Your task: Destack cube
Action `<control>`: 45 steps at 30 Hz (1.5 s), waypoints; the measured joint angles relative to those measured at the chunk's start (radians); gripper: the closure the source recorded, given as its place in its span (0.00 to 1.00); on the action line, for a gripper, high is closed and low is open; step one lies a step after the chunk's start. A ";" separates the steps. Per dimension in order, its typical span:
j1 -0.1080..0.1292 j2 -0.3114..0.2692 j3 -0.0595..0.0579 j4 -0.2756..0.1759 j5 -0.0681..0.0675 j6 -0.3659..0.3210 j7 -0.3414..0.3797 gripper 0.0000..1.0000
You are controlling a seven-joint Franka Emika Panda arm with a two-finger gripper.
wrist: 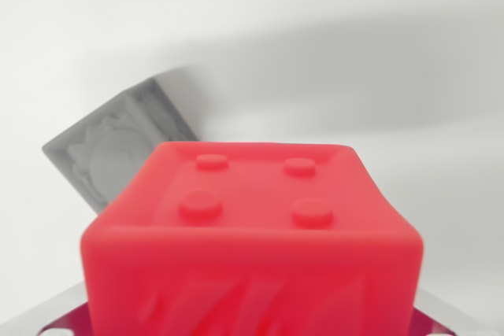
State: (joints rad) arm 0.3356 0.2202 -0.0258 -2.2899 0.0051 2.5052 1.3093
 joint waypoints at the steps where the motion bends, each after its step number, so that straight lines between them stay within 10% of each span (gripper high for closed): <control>1: 0.000 -0.001 -0.001 -0.001 0.000 0.000 0.004 1.00; 45: -0.002 -0.042 -0.075 -0.057 0.020 0.015 0.259 1.00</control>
State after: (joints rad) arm 0.3334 0.1778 -0.1009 -2.3472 0.0251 2.5200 1.5683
